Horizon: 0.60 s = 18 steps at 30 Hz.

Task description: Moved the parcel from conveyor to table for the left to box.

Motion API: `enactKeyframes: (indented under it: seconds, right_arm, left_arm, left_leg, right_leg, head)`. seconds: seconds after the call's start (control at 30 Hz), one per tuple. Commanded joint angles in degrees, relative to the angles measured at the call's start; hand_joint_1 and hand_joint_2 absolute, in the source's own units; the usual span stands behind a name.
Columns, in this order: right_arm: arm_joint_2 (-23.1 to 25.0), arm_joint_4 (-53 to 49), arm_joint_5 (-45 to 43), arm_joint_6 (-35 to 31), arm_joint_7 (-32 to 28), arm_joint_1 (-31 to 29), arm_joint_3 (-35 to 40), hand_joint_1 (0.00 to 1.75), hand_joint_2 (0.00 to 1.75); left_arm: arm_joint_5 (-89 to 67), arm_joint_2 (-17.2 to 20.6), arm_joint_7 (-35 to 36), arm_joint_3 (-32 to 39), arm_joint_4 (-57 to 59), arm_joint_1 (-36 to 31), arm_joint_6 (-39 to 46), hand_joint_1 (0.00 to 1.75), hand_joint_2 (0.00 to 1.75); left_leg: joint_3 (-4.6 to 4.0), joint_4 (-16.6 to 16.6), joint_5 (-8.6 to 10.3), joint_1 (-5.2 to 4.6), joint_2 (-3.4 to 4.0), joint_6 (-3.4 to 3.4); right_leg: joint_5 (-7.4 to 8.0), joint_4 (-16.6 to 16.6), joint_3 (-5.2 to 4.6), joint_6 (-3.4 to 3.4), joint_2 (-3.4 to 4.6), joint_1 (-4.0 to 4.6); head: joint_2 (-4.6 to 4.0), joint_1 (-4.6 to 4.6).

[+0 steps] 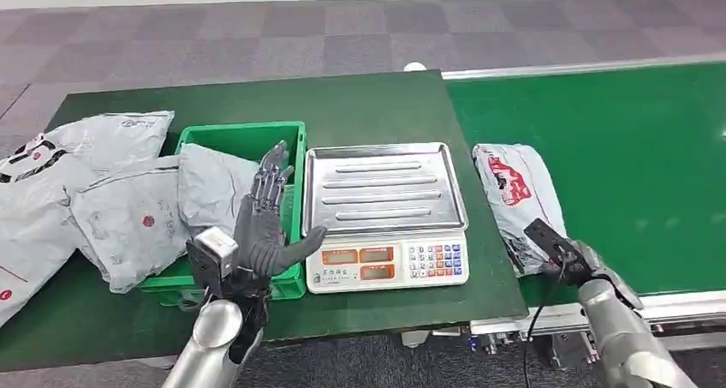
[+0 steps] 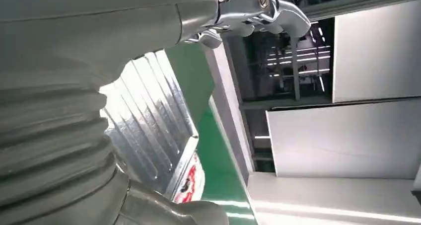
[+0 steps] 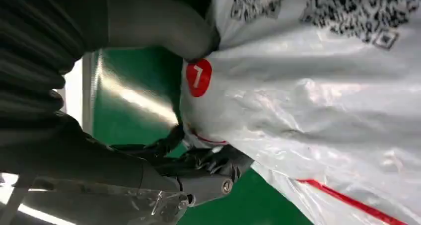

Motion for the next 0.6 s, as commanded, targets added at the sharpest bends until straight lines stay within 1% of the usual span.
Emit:
enactKeyframes:
  seconds: [0.03,0.07,0.13,0.3,0.37,0.4,0.43,0.5,0.53,0.57,0.6]
  right_arm:
    - [3.8,-1.7,-1.1,1.8,-1.2,0.7,6.8,1.75,1.75]
    - [3.8,-1.7,-1.1,1.8,-1.2,0.7,6.8,1.75,1.75]
    - [3.8,-1.7,-1.1,1.8,-1.2,0.8,6.8,1.75,1.75]
    - [4.2,-3.6,-2.7,0.3,-2.5,0.4,8.6,1.75,1.75]
    - [5.1,-6.8,-3.4,-4.3,-2.5,0.4,8.5,1.75,1.75]
    - [6.4,-11.4,-4.4,-11.3,-3.4,0.9,7.1,1.75,1.75]
    - [6.9,-14.7,-5.1,-12.2,-3.3,1.4,6.8,1.75,1.75]
    - [9.6,-25.0,-10.0,-23.6,-8.0,3.7,2.3,1.75,1.75]
    - [10.0,-29.2,-9.7,-27.1,-8.2,5.2,1.8,1.75,1.75]
    - [10.9,-35.2,-12.4,-32.7,-11.4,7.8,0.0,1.75,1.75]
    - [11.6,-40.8,-15.8,-38.0,-15.4,10.7,-1.8,1.75,1.75]
  left_arm:
    - [-0.5,1.6,0.5,2.3,-1.0,1.6,0.3,0.00,1.75]
    - [-0.5,1.6,0.5,2.3,-1.0,1.6,0.3,0.00,1.75]
    - [-0.5,1.6,0.5,2.3,-1.0,1.6,0.3,0.00,1.75]
    - [-1.5,1.7,0.7,3.2,-2.6,2.6,2.7,0.00,1.75]
    - [-1.4,2.0,0.7,3.7,-4.4,4.0,3.0,0.00,1.75]
    - [-1.4,2.0,0.7,4.1,-5.6,5.1,3.4,0.00,1.75]
    - [-1.4,2.2,0.7,4.1,-6.4,5.9,3.4,0.00,1.75]
    - [-1.5,2.3,0.4,4.1,-7.2,6.5,3.9,0.00,1.75]
    - [-1.5,2.2,0.3,3.9,-7.1,6.4,4.0,0.00,1.75]
    - [-1.3,2.0,0.2,3.6,-6.5,6.0,4.2,0.00,1.75]
    - [-0.9,1.8,-0.2,3.0,-5.4,5.3,4.1,0.00,1.75]
  left_leg:
    - [0.05,-0.1,0.02,0.07,0.08,-0.06]
    - [0.07,-0.2,0.07,0.10,0.04,-0.07]
    - [0.54,-0.2,0.11,0.11,-0.01,-0.10]
    - [0.55,-0.2,0.12,0.13,-0.02,-0.11]
    - [0.50,-0.2,0.11,0.12,-0.01,-0.10]
    - [0.48,-0.1,0.06,0.09,0.06,-0.09]
    - [0.46,-0.1,0.05,0.10,0.14,-0.09]
    - [0.38,-0.1,0.01,0.05,0.24,-0.08]
    - [0.27,-0.1,0.03,0.05,0.20,-0.08]
    - [0.28,-0.1,0.04,0.07,0.27,-0.10]
    - [0.25,-0.1,0.06,0.07,0.11,-0.11]
  right_leg:
    - [0.05,-0.1,0.01,-0.06,0.10,0.06]
    - [0.09,-0.2,0.02,-0.08,0.08,0.10]
    - [0.07,-0.2,0.04,-0.08,0.02,0.10]
    - [0.07,-0.2,0.05,-0.10,0.03,0.12]
    - [0.04,-0.2,0.00,-0.11,0.02,0.09]
    - [0.00,-0.1,-0.04,-0.09,0.08,0.05]
    - [0.03,-0.1,-0.06,-0.11,0.17,0.06]
    - [0.00,0.0,-0.16,-0.11,0.26,0.00]
    - [0.00,0.0,-0.24,-0.12,0.22,-0.02]
    - [0.04,0.0,-0.31,-0.14,0.30,-0.01]
    - [0.00,0.0,-0.29,-0.16,0.15,0.00]
  head:
    - [-0.02,0.00]
    - [0.00,0.00]
    - [0.00,0.00]
    - [-0.02,0.00]
    - [0.00,0.00]
    - [0.00,0.02]
    - [0.00,0.02]
    - [0.00,0.02]
    - [0.00,0.02]
    - [-0.02,0.00]
    - [0.00,0.00]
